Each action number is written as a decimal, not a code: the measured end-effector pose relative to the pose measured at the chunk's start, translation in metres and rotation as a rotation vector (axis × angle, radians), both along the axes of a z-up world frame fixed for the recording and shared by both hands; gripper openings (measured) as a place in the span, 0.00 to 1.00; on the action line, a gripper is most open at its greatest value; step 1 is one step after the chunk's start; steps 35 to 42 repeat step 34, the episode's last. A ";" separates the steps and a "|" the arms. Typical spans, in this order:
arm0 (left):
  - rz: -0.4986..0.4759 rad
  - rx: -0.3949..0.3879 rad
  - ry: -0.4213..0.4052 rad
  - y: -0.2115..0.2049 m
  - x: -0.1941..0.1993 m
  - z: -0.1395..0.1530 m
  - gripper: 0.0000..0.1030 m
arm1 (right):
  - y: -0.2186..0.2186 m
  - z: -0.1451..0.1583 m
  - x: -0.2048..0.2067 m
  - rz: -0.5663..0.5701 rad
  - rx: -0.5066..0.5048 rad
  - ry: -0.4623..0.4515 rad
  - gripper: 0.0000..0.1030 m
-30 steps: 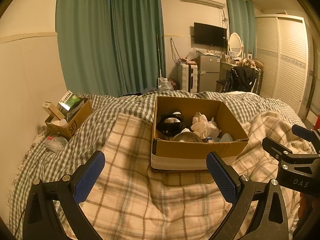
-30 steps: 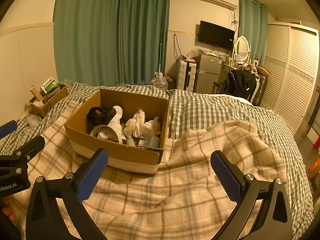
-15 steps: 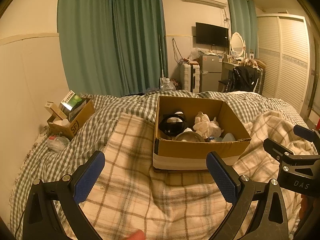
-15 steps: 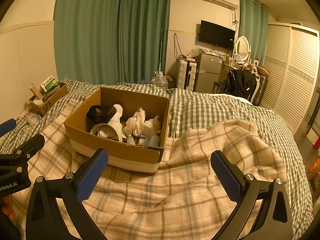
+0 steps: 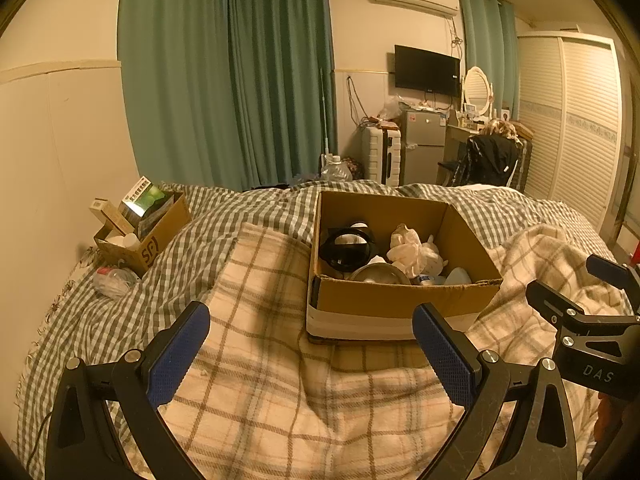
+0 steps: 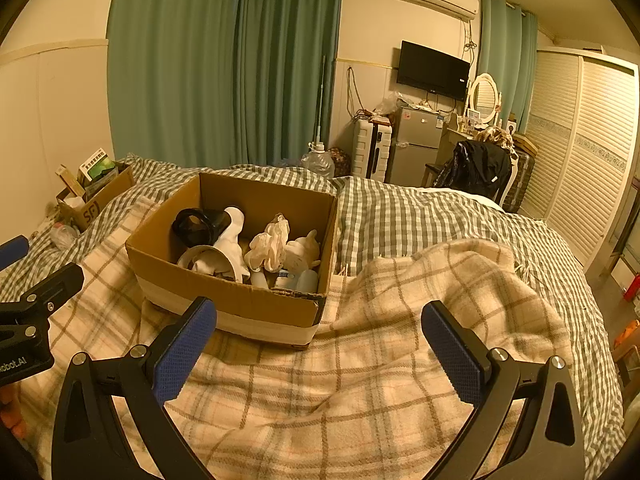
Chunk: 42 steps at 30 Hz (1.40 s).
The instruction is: Organize objects
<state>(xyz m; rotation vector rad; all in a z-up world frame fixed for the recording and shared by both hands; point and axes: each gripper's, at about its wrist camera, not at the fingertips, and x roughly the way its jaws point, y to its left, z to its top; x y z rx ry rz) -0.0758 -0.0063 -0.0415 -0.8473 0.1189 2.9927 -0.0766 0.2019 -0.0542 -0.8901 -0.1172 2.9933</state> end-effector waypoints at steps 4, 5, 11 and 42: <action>0.000 -0.001 0.000 0.000 0.000 0.000 1.00 | 0.000 0.000 0.000 0.000 0.001 -0.001 1.00; 0.001 -0.001 0.000 0.000 0.000 0.000 1.00 | 0.000 0.000 0.000 0.000 0.000 0.000 1.00; -0.002 -0.002 -0.002 0.000 0.000 0.000 1.00 | 0.000 0.000 -0.001 0.000 0.001 -0.004 1.00; 0.001 -0.008 -0.008 -0.001 -0.001 -0.003 1.00 | 0.000 -0.004 0.000 0.000 0.004 -0.011 1.00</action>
